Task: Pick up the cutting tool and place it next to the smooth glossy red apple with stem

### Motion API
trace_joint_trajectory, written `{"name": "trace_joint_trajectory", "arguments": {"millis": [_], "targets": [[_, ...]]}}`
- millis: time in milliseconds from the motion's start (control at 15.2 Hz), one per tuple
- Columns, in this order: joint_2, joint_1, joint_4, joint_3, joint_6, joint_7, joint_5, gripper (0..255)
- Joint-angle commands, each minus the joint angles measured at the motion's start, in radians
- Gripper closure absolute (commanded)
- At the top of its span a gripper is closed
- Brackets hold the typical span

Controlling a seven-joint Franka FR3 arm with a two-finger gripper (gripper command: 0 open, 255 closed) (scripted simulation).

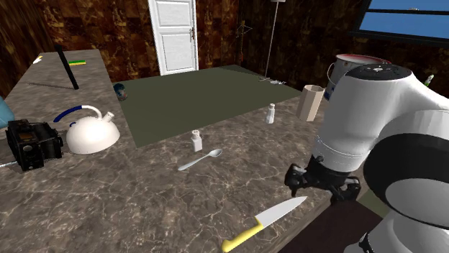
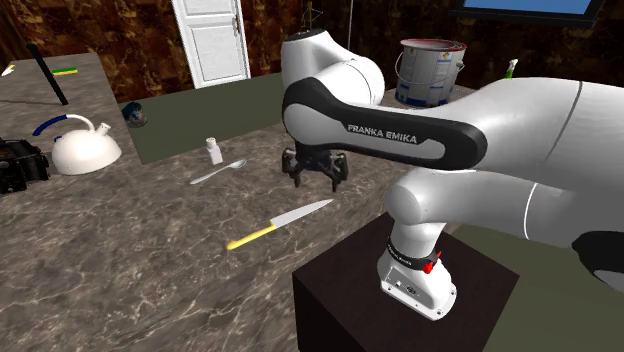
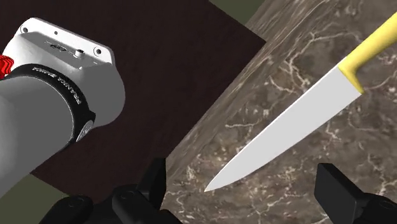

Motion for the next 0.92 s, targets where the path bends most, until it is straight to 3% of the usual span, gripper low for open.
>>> {"name": "trace_joint_trajectory", "arguments": {"millis": [0,264,660,858], "targets": [[0.022,-0.03,0.016,0.094,0.041,0.116,0.069,0],[0.073,-0.118,0.073,0.278,0.119,0.325,0.181,0],[0.137,-0.325,0.206,0.533,0.214,0.598,0.293,0],[0.14,-0.332,0.183,0.568,0.249,0.589,0.32,0]]}}
